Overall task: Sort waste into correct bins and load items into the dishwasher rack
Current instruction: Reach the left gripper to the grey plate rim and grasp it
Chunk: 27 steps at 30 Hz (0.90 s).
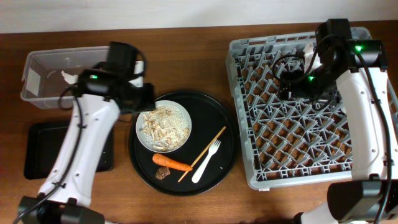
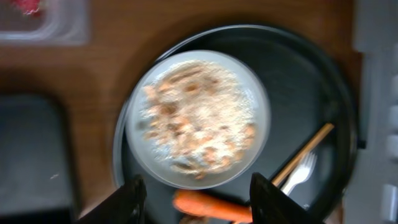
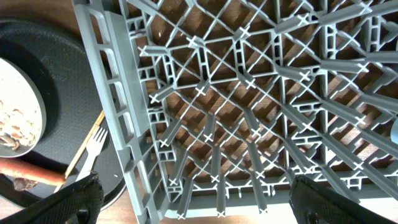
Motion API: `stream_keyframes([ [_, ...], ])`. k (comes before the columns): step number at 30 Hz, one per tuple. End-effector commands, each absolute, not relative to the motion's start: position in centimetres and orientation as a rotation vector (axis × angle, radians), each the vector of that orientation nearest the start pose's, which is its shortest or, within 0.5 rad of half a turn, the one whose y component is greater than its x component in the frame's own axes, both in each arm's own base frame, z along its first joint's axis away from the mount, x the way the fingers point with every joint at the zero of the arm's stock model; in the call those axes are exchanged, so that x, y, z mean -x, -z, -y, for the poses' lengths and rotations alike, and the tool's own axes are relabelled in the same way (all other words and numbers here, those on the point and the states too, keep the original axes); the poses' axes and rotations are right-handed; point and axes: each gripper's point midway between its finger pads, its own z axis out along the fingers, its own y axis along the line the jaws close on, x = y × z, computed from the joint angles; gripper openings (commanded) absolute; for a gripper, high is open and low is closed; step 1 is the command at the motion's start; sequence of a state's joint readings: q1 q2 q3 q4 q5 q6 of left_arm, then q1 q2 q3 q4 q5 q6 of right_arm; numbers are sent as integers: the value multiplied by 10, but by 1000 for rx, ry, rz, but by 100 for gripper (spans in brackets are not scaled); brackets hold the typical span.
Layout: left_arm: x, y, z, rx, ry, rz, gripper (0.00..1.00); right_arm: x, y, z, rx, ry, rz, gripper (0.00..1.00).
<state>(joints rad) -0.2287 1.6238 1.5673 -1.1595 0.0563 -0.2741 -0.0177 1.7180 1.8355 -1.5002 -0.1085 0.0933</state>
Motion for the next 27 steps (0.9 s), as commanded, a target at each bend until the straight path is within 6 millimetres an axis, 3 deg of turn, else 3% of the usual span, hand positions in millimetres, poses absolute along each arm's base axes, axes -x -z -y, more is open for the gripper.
stream_keyframes([
  [1, -354, -172, 140, 48, 261, -2853, 53, -341, -223, -17, -124, -193, -2952, 99],
  [5, -352, -132, 181, 123, 266, -2940, 53, -341, -223, -17, -124, -192, -2952, 99],
  [11, -354, -81, 204, 330, 237, -3021, 53, -341, -223, -17, -124, -191, -2952, 99],
  [19, -368, -44, 216, 326, 249, -3036, 53, -341, -223, -17, -125, -191, -2952, 99],
  [27, -380, -42, 223, 333, 290, -2991, 52, -340, -223, -17, -125, -192, -2954, 99],
])
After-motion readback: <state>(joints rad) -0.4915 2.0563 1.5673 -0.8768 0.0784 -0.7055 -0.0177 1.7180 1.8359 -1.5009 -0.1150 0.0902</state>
